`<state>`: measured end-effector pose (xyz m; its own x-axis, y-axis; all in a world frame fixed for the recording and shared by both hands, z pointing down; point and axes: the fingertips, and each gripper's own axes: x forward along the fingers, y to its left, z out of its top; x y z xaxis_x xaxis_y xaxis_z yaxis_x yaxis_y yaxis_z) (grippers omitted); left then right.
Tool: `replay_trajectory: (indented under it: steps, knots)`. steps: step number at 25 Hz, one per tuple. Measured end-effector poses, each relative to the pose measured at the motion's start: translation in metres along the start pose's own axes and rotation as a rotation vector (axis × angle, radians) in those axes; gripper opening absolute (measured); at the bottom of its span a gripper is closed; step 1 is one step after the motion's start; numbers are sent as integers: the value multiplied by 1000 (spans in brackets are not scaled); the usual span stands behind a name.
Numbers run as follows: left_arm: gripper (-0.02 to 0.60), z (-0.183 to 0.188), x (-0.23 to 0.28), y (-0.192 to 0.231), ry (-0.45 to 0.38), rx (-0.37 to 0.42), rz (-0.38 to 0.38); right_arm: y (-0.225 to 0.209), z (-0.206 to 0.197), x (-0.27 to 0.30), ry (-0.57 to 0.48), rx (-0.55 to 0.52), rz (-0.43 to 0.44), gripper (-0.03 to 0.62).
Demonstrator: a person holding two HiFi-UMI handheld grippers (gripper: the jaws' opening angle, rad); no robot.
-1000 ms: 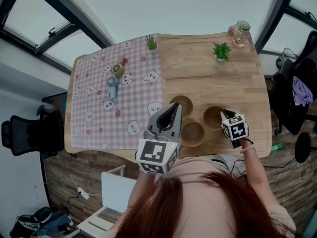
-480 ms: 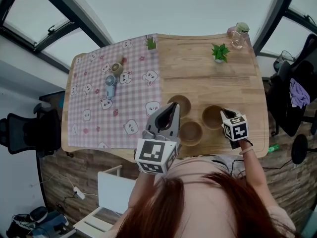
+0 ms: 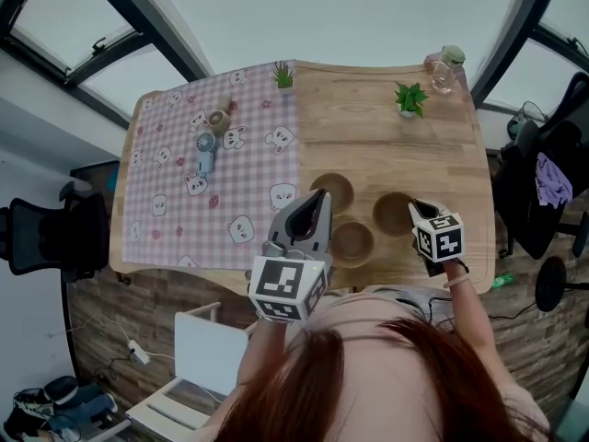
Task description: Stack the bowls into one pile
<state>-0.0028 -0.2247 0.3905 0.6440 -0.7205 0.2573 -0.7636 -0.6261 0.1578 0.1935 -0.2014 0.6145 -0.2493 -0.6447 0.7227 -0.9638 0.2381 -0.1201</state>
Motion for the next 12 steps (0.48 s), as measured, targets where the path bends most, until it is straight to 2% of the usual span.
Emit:
replay_trajectory:
  steps: [12]
  knots:
    - [11, -7, -22, 3, -7, -28, 68, 24, 26, -4, -50, -19, 91, 17]
